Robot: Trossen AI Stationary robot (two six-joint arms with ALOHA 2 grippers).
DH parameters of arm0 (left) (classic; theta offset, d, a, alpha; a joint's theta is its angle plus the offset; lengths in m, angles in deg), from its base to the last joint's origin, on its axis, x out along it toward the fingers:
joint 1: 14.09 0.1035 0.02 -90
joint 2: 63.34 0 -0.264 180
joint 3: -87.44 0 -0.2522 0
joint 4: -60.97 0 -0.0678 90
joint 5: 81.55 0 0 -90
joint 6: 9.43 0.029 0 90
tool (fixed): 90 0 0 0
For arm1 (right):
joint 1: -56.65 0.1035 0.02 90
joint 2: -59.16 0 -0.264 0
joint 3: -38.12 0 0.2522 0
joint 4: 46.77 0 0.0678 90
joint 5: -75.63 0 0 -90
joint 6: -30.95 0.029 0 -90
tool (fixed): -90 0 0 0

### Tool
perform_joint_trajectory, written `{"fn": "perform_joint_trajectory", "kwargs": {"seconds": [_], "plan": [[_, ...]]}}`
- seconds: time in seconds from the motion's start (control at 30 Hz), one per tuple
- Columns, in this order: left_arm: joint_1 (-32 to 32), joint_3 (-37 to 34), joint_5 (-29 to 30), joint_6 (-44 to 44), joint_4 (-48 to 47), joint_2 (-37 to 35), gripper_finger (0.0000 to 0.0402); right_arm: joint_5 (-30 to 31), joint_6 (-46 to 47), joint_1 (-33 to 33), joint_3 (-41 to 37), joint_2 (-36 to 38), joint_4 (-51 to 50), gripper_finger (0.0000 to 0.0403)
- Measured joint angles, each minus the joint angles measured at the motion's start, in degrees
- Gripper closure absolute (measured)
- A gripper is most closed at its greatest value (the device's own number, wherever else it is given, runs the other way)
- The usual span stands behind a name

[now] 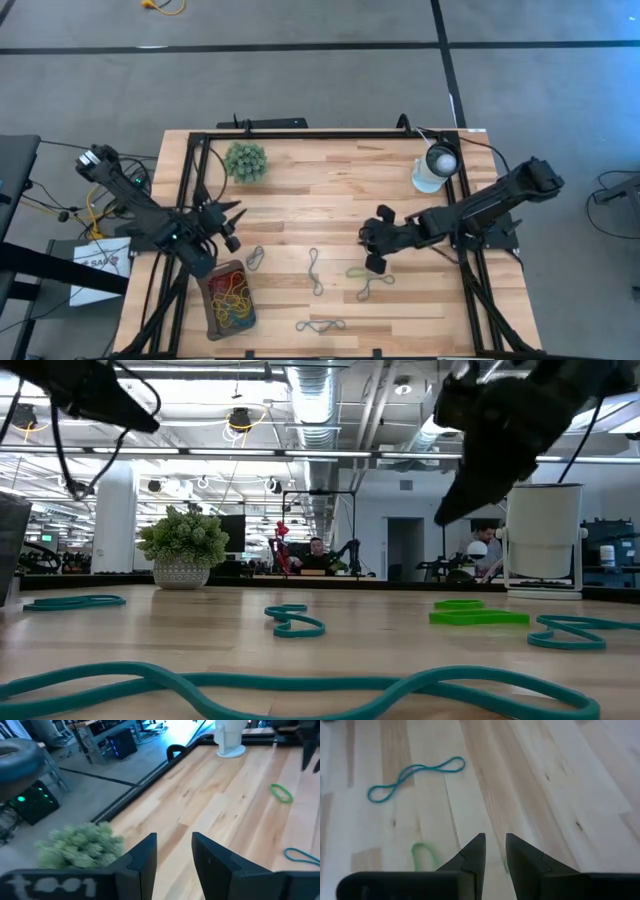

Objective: Pick and place items into bin
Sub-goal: Put the blue rubber band into the black bin

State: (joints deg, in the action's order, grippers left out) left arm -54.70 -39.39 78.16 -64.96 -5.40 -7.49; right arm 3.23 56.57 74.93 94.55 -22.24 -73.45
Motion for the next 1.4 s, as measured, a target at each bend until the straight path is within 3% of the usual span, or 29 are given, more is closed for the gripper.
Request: {"fn": "perform_joint_trajectory", "kwargs": {"seconds": [0.1, 0.33, 0.53, 0.63, 0.87, 1.03, 1.17, 1.4], "plan": [[-0.25, -2.72, 0.04, -0.58, 3.57, 0.39, 0.0288, 0.24, -0.15, -0.06, -0.07, -1.7, 3.48, 0.0334], [-0.16, -3.71, 1.63, 0.05, 3.97, 0.34, 0.0288, -1.12, -0.82, -0.04, 1.01, -14.02, 28.61, 0.0334], [-0.16, -3.72, 1.44, 0.11, 4.1, 0.38, 0.0288, -1.24, -2.28, -0.06, 11.57, -26.62, 30.93, 0.0334], [-0.16, -3.72, 1.39, 0.08, 4.08, 0.37, 0.0288, -1.0, -1.69, -0.06, 19.06, -32.58, 26.08, 0.0334], [-0.16, -3.72, 0.76, -0.03, 4.08, 0.38, 0.0288, 0.12, -0.93, -0.32, 37.02, -41.06, -4.88, 0.0334], [-0.16, -3.72, -0.8, 0.13, 4.1, 0.38, 0.0288, -1.29, 2.18, 0.83, 42.66, -42.68, -8.13, 0.0334], [-0.18, -3.71, -2.35, 0.13, 4.09, 0.38, 0.0288, -2.56, 8.14, 1.05, 42.97, -42.68, -9.09, 0.0334], [-0.18, -3.72, -3.98, -0.74, 4.1, 0.38, 0.0288, -2.58, 7.2, 1.62, 42.97, -42.68, -9.33, 0.0334]]}}
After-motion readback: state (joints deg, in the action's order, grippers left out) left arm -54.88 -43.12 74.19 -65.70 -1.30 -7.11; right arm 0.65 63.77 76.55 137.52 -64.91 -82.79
